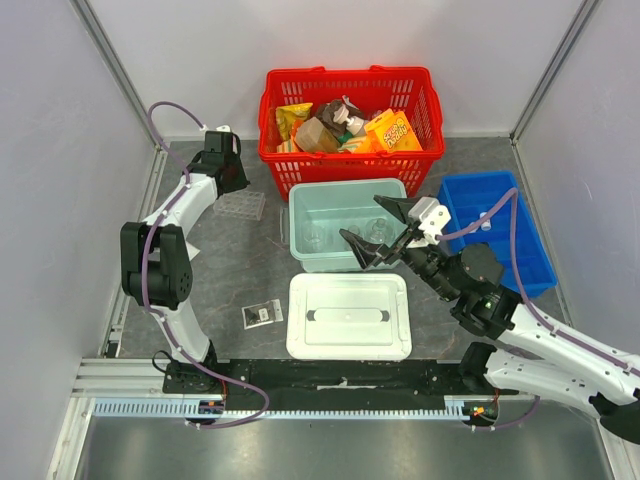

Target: Organize the chemistry lab equipment

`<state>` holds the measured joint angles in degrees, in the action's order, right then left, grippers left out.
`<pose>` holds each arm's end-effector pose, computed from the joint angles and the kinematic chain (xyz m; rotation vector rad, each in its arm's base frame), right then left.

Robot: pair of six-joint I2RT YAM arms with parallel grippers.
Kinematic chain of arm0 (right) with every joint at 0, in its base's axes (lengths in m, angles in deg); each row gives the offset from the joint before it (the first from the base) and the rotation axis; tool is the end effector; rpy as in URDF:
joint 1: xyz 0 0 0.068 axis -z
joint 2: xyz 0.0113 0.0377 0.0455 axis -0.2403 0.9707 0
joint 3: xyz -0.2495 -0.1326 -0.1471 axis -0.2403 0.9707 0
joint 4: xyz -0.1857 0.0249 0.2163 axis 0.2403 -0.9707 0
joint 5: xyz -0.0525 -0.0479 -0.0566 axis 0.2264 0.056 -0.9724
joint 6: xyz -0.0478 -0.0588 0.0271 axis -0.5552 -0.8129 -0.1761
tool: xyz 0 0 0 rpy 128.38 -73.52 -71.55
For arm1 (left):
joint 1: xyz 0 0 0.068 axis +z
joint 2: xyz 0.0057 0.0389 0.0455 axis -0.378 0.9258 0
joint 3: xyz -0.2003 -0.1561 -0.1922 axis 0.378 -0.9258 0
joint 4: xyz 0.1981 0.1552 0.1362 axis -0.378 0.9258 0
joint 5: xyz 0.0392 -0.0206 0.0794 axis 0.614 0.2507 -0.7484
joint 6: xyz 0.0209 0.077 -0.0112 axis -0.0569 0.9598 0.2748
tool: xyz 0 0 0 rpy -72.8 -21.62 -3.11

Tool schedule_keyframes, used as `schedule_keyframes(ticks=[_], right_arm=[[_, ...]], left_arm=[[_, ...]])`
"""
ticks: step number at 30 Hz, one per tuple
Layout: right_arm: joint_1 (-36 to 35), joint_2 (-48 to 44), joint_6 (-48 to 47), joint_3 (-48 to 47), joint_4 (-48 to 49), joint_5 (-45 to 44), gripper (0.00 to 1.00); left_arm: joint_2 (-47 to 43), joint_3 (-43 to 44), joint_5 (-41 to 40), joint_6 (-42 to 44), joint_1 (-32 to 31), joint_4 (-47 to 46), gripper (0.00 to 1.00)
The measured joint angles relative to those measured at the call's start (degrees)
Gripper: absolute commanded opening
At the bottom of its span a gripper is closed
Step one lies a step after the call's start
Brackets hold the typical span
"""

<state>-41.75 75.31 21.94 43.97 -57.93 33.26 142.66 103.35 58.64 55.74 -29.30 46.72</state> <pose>0.1314 0.1758 0.4276 -0.5120 1.2229 0.7428 0.4709 -0.0502 0.2663 -0.2793 2.3246 -0.0752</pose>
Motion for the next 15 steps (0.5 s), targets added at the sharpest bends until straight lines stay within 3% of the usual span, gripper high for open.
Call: schedule_keyframes(ticks=[15], right_arm=[[0.00,-0.37,-0.04,0.00,0.00,-0.22,0.98]], left_arm=[[1.46,-0.85,0.02,0.02,-0.13,-1.49,0.05]])
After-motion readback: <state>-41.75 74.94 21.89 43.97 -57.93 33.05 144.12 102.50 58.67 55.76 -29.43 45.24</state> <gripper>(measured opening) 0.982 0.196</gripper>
